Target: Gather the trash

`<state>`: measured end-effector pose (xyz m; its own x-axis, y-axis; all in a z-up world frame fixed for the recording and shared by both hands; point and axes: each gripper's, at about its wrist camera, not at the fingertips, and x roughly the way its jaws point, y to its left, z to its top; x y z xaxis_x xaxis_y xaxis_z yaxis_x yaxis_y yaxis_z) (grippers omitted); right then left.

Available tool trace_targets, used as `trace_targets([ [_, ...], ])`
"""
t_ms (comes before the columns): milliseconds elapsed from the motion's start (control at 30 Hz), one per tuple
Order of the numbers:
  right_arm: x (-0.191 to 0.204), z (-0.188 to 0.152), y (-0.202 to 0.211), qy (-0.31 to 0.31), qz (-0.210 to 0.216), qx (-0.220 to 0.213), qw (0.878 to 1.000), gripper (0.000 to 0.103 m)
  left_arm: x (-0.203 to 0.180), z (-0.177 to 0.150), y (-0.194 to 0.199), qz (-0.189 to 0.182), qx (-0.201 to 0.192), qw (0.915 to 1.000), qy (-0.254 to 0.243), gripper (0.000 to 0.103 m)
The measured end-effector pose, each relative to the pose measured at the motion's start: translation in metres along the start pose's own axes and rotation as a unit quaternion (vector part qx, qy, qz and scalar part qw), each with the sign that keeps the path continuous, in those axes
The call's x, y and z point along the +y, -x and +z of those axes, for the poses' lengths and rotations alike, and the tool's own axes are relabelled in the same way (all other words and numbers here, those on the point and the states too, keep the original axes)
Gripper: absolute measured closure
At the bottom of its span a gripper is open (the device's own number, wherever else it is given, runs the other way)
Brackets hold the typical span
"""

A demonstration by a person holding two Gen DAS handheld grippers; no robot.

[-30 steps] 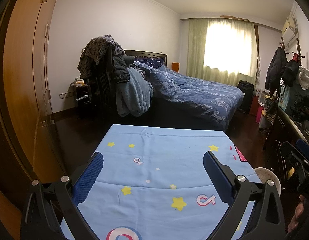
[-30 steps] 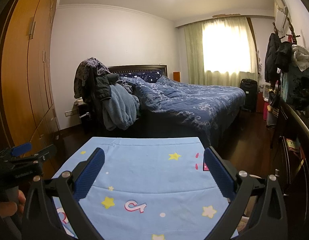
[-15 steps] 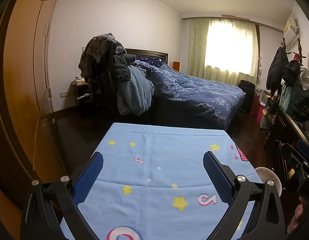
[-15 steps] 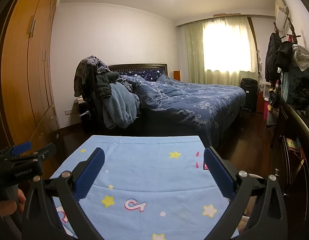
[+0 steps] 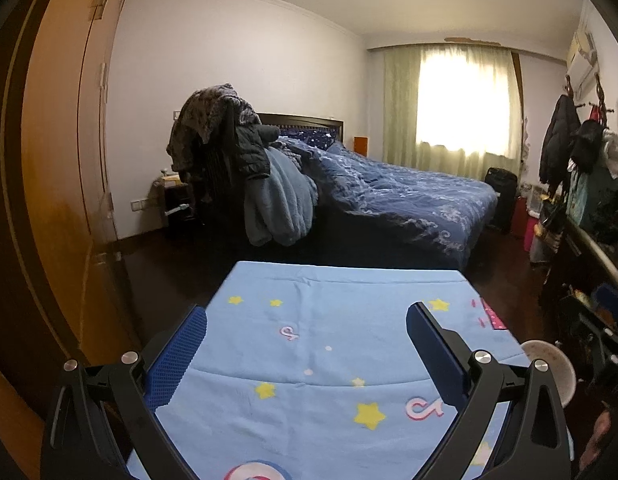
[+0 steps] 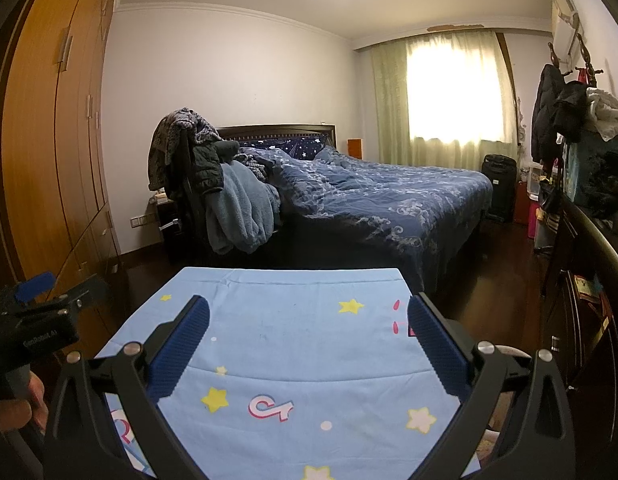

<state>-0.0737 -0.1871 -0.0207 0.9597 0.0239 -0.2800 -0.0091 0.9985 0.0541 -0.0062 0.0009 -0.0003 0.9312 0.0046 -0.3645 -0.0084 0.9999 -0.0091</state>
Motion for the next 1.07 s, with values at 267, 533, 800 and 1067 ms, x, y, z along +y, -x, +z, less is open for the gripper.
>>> trace_targets([
  [267,0.001,0.000,-0.001,0.001,0.000,0.002,1.000,0.003,0.002,0.001,-0.010,-0.017,0.040,0.9988,0.022,0.004],
  [533,0.002,-0.001,0.000,-0.001,0.001,0.001,1.000,0.003,-0.002,0.002,-0.009,-0.029,0.028,0.9988,0.028,0.004],
  [800,0.002,-0.001,-0.001,-0.001,0.001,0.002,1.000,0.003,-0.004,0.001,-0.001,-0.036,0.010,0.9990,0.024,0.003],
  [1067,0.003,0.000,-0.002,-0.001,0.001,0.002,1.000,0.003,-0.004,0.003,0.002,-0.070,0.018,0.9969,0.032,0.004],
])
